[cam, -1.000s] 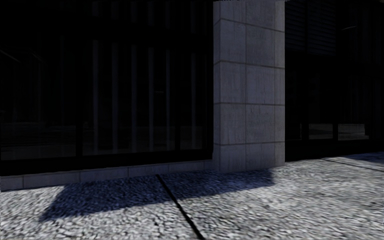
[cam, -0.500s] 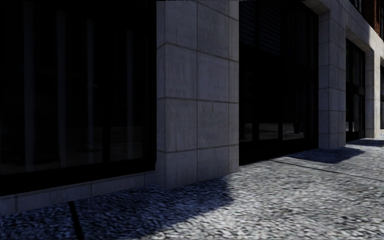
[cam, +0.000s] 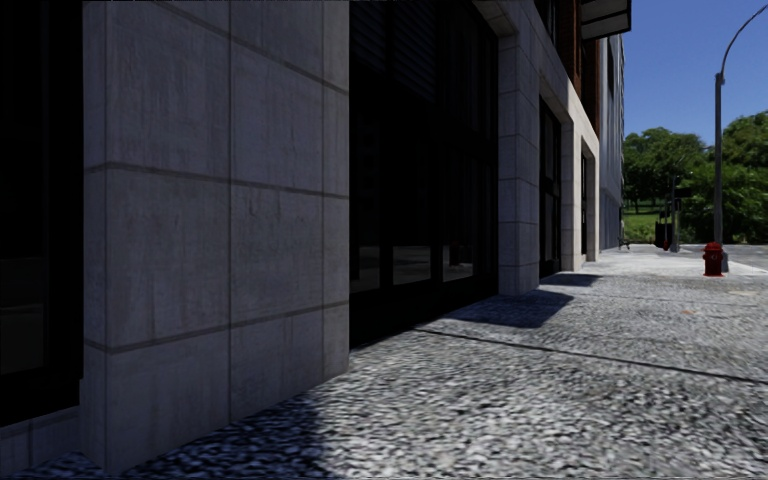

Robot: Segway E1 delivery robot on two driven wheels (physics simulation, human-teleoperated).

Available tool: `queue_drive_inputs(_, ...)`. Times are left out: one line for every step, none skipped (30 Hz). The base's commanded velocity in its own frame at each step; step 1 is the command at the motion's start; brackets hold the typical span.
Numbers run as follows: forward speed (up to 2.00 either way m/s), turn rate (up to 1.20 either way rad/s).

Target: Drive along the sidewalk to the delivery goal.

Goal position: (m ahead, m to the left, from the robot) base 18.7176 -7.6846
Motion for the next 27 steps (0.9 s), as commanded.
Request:
queue_drive_inputs(1.35, -0.76)
queue_drive_inputs(1.35, -0.76)
queue_drive_inputs(1.35, -0.76)
queue_drive_inputs(1.35, -0.76)
queue_drive_inputs(1.35, -0.76)
queue_drive_inputs(1.35, -0.76)
queue_drive_inputs(1.35, -0.76)
queue_drive_inputs(1.35, -0.76)
queue_drive_inputs(1.35, -0.76)
queue_drive_inputs(1.35, -0.76)
queue_drive_inputs(1.35, -0.76)
queue_drive_inputs(1.35, -0.76)
queue_drive_inputs(1.35, -0.75)
queue_drive_inputs(1.35, -0.75)
queue_drive_inputs(1.35, -0.72)
queue_drive_inputs(1.35, -0.69)
queue_drive_inputs(1.35, -0.66)
queue_drive_inputs(1.35, -0.56)
queue_drive_inputs(1.35, -0.56)
queue_drive_inputs(1.35, -0.42)
queue_drive_inputs(1.35, -0.39)
queue_drive_inputs(1.35, -0.38)
queue_drive_inputs(1.42, -0.23)
queue_drive_inputs(2.0, -0.02)
queue_drive_inputs(2.0, 0.0)
queue_drive_inputs(2.0, 0.0)
queue_drive_inputs(2.0, 0.0)
